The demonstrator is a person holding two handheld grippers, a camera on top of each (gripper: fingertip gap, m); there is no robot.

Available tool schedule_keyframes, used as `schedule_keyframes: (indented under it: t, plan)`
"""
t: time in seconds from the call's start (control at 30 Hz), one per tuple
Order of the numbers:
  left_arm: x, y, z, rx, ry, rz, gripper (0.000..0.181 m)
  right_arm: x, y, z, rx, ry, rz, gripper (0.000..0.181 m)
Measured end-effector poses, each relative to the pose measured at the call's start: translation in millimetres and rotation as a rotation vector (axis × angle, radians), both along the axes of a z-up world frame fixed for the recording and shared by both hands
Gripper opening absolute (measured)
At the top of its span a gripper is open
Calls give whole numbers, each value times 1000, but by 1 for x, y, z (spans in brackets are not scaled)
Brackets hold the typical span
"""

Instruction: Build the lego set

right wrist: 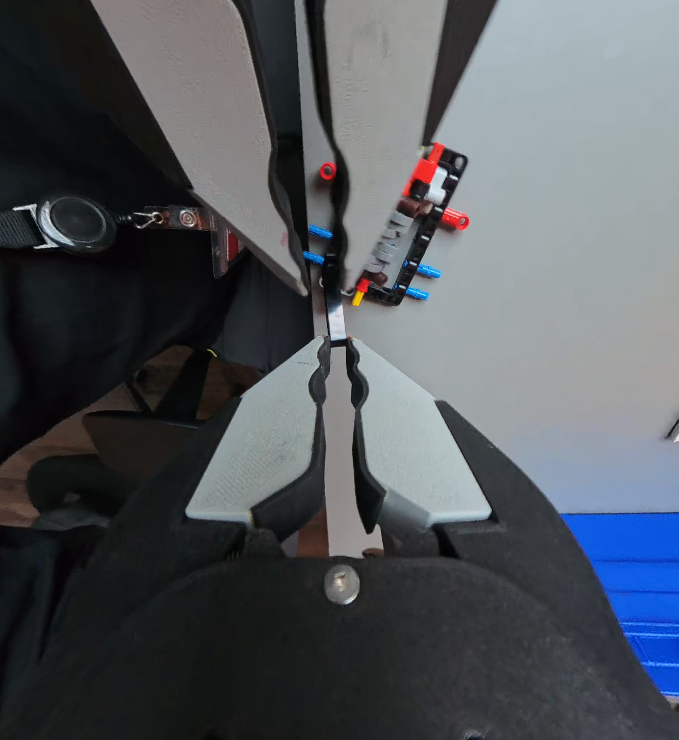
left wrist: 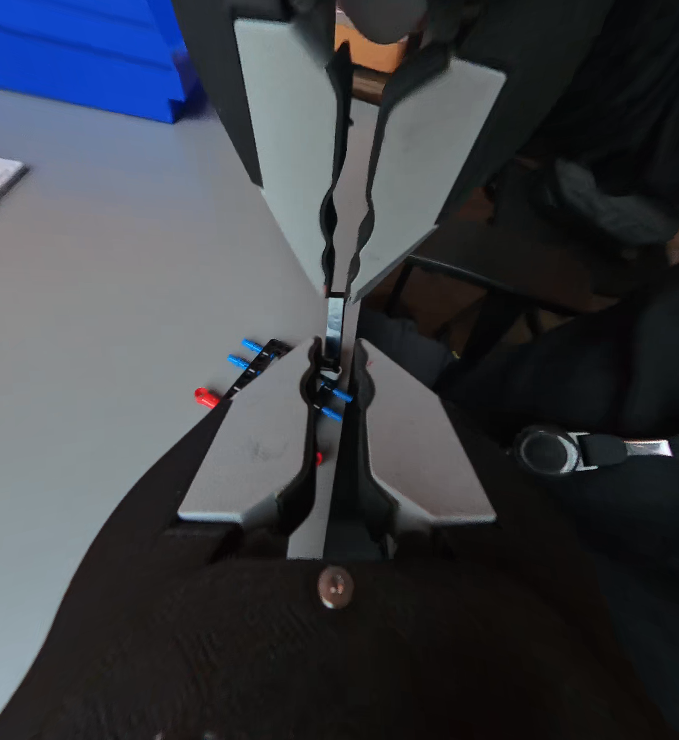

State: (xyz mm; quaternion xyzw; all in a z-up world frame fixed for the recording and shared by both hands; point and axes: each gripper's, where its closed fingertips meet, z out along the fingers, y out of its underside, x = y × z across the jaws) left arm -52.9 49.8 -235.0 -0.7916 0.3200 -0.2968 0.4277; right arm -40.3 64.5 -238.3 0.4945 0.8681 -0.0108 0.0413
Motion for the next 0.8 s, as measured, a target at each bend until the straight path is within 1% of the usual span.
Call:
schedule_keyframes:
  t: [0.03, 0.07, 0.13, 0.33, 0.37, 0.43, 0.47, 0.5, 0.53, 0.57, 0.6, 0.67, 0.73, 0.8]
  plan:
    - [0, -1, -3, -43, -20, -18, 7, 0, 1, 1, -9, -10, -13, 4]
    - [0, -1, -5, -79, -43, -25, 5, 0, 0, 2, -33, -10, -15, 4]
    - [1, -4, -4, -94, -114, -48, 2, 0, -4, 2, -86, 2, -21, 5]
    - [0, -3, -11, -111, -119, -45, 0, -5, 1, -3, -164, 67, -77, 5]
    - [0, -2, -11, -109, -124, -44, 1, -6, 0, -3, -191, 78, -86, 4]
    - [-6, 4, -14, -113, -101, -12, 25, -5, 0, -3, -241, 99, -95, 4]
    - [-7, 4, -16, -120, -84, -22, 29, -6, 2, -2, -251, 114, -103, 4]
    - [-6, 3, -18, -125, -72, -37, 29, -7, 4, -1, -260, 129, -110, 4]
    - [-7, 4, -20, -125, -53, -38, 27, -8, 4, 1, -279, 145, -114, 4]
    - [-6, 3, -21, -120, -37, -54, 14, -10, 4, 3, -296, 162, -117, 4]
    - [-4, 3, -20, -104, -31, -63, 8, -10, 5, 3, -299, 170, -121, 4]
    - [-4, 6, -18, -80, -23, -60, 5, -10, 9, 3, -289, 186, -126, 5]
    - [-5, 8, -18, -87, -34, -59, 7, -12, 11, 3, -292, 215, -131, 4]
    - [-10, 12, -17, -63, -43, -35, 6, -18, 14, 6, -293, 284, -140, 5]
